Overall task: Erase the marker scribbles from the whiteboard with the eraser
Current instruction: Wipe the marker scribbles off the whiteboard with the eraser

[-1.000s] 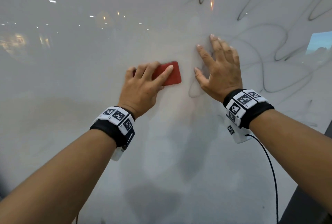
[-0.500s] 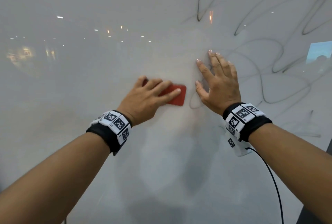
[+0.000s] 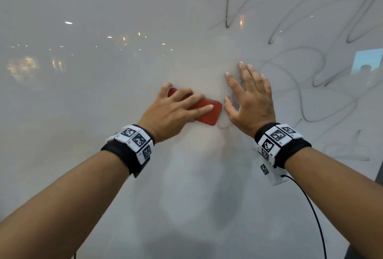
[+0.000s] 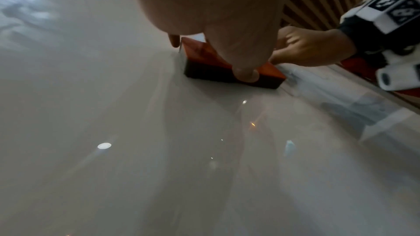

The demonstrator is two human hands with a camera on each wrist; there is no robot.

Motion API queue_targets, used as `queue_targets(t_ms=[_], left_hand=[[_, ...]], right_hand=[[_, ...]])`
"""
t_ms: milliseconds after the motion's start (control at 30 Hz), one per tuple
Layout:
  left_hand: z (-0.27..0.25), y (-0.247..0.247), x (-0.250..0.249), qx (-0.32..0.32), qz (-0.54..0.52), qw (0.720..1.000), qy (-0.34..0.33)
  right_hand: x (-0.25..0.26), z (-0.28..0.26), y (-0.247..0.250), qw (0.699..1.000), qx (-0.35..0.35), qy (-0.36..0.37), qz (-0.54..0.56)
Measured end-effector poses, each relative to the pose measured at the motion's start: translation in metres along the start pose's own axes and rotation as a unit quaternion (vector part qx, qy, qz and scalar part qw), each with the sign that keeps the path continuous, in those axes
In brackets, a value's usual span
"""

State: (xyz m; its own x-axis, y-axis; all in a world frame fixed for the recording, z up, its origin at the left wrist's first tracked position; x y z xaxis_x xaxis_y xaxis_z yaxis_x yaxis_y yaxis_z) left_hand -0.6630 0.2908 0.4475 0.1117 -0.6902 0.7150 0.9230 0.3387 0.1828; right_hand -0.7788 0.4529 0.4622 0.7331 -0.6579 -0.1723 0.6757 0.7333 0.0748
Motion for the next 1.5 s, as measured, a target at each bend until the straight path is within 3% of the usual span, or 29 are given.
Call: queue_targets(t_ms=[67, 133, 167, 200, 300, 333, 433, 600, 700, 800, 1033, 1300, 1500], left_hand=[[0.006, 0.008, 0.020, -0.021, 0.015, 0.997, 0.076], [0.009, 0.018, 0.048, -0.056, 0.018, 0.971, 0.232], [0.009, 0.019, 0.052, -0.065, 0.018, 0.960, 0.273], [0.009, 0.018, 0.047, -0.064, 0.019, 0.963, 0.261], [-0.001, 0.004, 0.003, -0.020, -0.002, 0.997, 0.081], [-0.006, 0.001, -0.008, -0.002, -0.014, 0.999, 0.048], [-0.017, -0.005, -0.024, 0.018, -0.031, 0.999, 0.035], [-0.025, 0.000, -0.019, 0.000, -0.103, 0.988, 0.111], [-0.030, 0.003, -0.014, -0.004, -0.154, 0.970, 0.189], [-0.034, 0.004, -0.013, -0.007, -0.181, 0.955, 0.234], [-0.055, -0.010, -0.007, 0.045, -0.054, 0.935, 0.348], [-0.067, -0.018, -0.014, 0.070, -0.022, 0.933, 0.354], [-0.068, -0.020, -0.021, 0.073, -0.023, 0.926, 0.370]], right_hand=[[-0.001, 0.000, 0.001, 1.000, 0.000, -0.001, 0.003], [-0.001, 0.000, 0.000, 1.000, 0.003, 0.000, 0.009], [-0.001, 0.000, 0.000, 1.000, 0.005, -0.001, 0.011], [-0.001, -0.001, 0.000, 1.000, 0.008, -0.002, 0.012], [0.000, -0.002, -0.001, 0.999, 0.019, -0.014, 0.023], [0.000, -0.002, 0.000, 0.999, 0.023, -0.018, 0.027], [0.005, -0.001, 0.004, 0.998, 0.029, -0.036, 0.042], [0.026, -0.021, 0.018, 0.987, -0.014, -0.088, 0.134], [0.058, -0.048, 0.017, 0.978, 0.005, -0.061, 0.201], [0.081, -0.067, 0.005, 0.979, 0.028, -0.046, 0.197], [0.093, -0.086, -0.005, 0.970, 0.004, -0.175, 0.169], [0.110, -0.094, -0.011, 0.951, -0.021, -0.273, 0.141], [0.106, -0.109, -0.005, 0.966, 0.024, -0.223, 0.132]])
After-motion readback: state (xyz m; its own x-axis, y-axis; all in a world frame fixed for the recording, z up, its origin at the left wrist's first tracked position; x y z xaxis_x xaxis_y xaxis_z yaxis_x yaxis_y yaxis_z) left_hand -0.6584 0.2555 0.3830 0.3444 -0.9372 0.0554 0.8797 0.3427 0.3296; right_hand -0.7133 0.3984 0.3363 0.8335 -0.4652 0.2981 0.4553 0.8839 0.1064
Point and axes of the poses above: each hand's wrist, its own z-axis towards the middle knuckle, its own y-axis out of the back of the hand, x = y × z, the point moved 5 cm from there along z, towards the middle knuckle, and after that the axes turned 9 degrees about -x, right-handed, at the moved point
